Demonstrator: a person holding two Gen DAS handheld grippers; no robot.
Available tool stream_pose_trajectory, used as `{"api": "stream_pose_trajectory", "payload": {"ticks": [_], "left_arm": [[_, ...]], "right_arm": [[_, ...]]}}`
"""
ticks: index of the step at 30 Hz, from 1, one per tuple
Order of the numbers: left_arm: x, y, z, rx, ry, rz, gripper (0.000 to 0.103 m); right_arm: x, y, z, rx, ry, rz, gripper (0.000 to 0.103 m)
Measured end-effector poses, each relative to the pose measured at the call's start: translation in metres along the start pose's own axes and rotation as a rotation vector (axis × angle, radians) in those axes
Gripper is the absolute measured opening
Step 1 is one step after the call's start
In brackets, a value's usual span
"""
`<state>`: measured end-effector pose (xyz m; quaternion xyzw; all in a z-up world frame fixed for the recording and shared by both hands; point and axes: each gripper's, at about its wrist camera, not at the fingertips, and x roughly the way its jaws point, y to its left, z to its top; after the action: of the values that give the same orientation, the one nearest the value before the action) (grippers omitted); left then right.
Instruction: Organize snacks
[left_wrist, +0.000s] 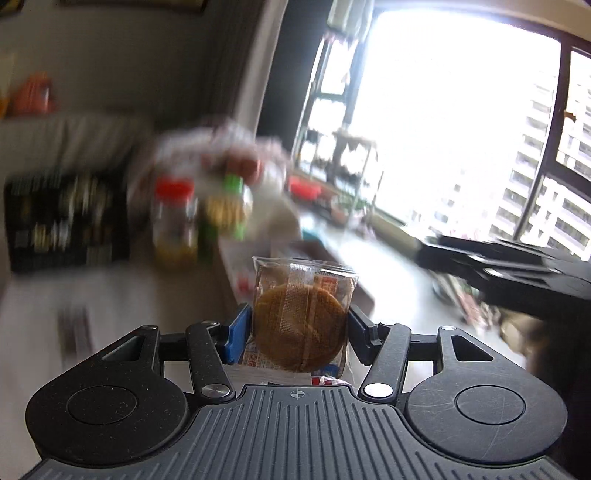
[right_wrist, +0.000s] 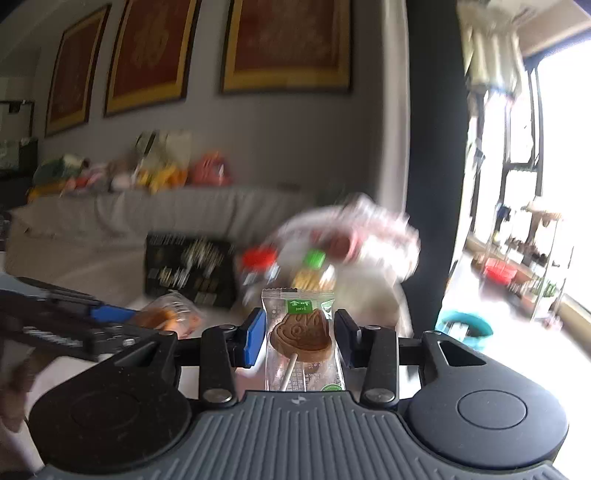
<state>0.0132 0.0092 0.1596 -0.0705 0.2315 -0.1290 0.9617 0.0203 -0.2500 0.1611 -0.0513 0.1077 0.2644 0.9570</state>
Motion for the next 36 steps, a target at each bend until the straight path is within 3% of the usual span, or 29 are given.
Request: {"api": "stream_pose_trajectory", "payload": {"ticks": [4,8,11,13,16,18,21,22,25,26,29,33,36], "left_arm": [[0.059,0.003,0.045,-0.011,0.044,-0.006,0.061],[0.135,0.022,0.063,-0.143,0.165,-0.065,0.061],[0.187,0.037,0.069,-0.233,0.193,-0.116,0.061],[0.226,0.044,0.069,-0.231,0.245,-0.087,0.061],[0.271,0.047,0.056,-0.124,0.335,-0.011,0.061],[0.271,0.046,0.048,-0.059,0.294,0.016,0.061],[0.257,0.062,0.046,-0.122,0.178,-0.061,0.061],[0.256,0.065,0.046,-0.134,0.174,-0.071,0.061],[0.269,0.059,0.038,-0.002,0.315,-0.091,0.061],[0.266,0.056,0.033,0.033,0.317,-0.093,0.061],[0.247,0.051,0.026,0.095,0.228,-0.099,0.061],[0.228,0.062,0.034,0.076,0.197,-0.116,0.060],[0.201,0.084,0.034,0.014,0.173,-0.123,0.060]], "right_arm": [[0.010,-0.020,0.030,-0.007,-0.059,-0.061,0.041],[0.037,-0.044,0.044,0.008,-0.038,-0.120,0.041],[0.067,-0.059,0.043,0.014,0.006,-0.161,0.041],[0.089,-0.070,0.040,0.045,0.055,-0.169,0.041],[0.121,-0.077,0.030,0.085,0.124,-0.187,0.041],[0.140,-0.076,0.024,0.094,0.157,-0.184,0.041],[0.165,-0.069,0.019,0.097,0.201,-0.174,0.041],[0.174,-0.066,0.018,0.098,0.214,-0.170,0.041],[0.206,-0.059,0.018,0.095,0.243,-0.150,0.041],[0.217,-0.059,0.019,0.109,0.261,-0.134,0.041],[0.250,-0.061,0.017,0.169,0.340,-0.049,0.041],[0.268,-0.053,0.015,0.145,0.395,-0.070,0.050],[0.256,-0.048,0.020,0.137,0.358,-0.070,0.067]]}}
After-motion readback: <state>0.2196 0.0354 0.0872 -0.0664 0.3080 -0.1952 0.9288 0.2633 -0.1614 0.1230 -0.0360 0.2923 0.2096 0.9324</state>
